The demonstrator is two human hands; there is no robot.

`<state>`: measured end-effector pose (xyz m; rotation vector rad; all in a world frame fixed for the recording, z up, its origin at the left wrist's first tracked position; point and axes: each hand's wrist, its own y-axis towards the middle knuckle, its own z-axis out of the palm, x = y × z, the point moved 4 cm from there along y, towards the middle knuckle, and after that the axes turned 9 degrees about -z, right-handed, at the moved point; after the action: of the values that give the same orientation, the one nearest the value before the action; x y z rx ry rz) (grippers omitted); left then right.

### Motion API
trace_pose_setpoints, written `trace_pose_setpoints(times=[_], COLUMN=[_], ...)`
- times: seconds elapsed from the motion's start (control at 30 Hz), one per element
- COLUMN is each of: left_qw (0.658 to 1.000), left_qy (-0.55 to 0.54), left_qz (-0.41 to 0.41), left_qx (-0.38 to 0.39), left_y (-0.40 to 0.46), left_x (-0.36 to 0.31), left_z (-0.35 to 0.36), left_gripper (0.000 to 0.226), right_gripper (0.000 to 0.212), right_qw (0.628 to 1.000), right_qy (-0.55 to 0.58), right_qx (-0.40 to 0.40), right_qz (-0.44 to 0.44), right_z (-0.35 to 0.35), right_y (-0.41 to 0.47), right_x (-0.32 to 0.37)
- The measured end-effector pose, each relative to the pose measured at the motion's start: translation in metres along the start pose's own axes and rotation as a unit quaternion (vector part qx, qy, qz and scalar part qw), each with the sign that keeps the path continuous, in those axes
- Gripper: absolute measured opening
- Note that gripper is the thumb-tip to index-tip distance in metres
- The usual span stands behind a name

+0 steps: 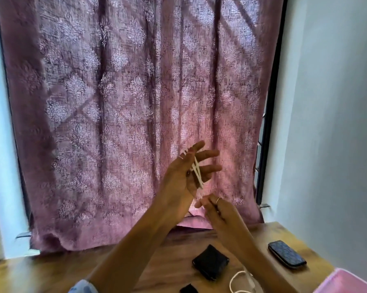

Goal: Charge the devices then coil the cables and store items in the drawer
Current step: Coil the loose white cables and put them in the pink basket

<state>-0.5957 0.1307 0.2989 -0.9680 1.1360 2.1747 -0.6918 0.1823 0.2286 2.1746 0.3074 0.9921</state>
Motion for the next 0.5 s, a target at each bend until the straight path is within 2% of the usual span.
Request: trace_pose_setpoints(times=[0.1, 0.17, 0.23, 0.33, 0.37, 0.4, 0.47, 0.5], left_qw=[0.982, 0.943, 0.885, 0.760, 0.730, 0.725, 0.741, 0.731], left_qy=[0.178, 0.324, 0.457, 0.646, 0.681, 0.686, 0.669, 0.681], left_qz=[0.027, 0.047, 0.039, 0.024, 0.016, 0.006, 0.000, 0.009], left_qx=[-0.050, -0.066, -0.077, -0.063, -0.059, -0.054, -0.047, -0.048], left_y=[-0.001, -0.003, -0.004, -0.007, -0.008, -0.008, -0.010, -0.010], left_x=[0.008, 0.012, 0.016, 0.024, 0.025, 0.025, 0.023, 0.020], left_z=[-0.013, -0.020, -0.024, -0.029, -0.030, -0.030, -0.029, -0.027], left_gripper=[0.032, 0.035, 0.039, 0.032, 0.031, 0.032, 0.032, 0.031], right_gripper=[0.021, 0.022, 0.022, 0.021, 0.021, 0.021, 0.020, 0.018], right_qw=[0.993, 0.984, 0.978, 0.963, 0.957, 0.949, 0.938, 0.932], right_qy=[-0.100, -0.149, -0.174, -0.204, -0.216, -0.228, -0.248, -0.261], right_qx=[0.061, 0.087, 0.116, 0.172, 0.193, 0.213, 0.240, 0.249], right_qz=[-0.026, -0.033, -0.029, -0.032, -0.032, -0.033, -0.039, -0.043], right_z=[0.005, 0.003, 0.000, -0.001, 0.000, 0.000, 0.001, -0.001], right_y=[-0.001, 0.001, 0.003, 0.009, 0.011, 0.013, 0.015, 0.018], right_x=[0.008, 0.012, 0.015, 0.019, 0.021, 0.023, 0.026, 0.027])
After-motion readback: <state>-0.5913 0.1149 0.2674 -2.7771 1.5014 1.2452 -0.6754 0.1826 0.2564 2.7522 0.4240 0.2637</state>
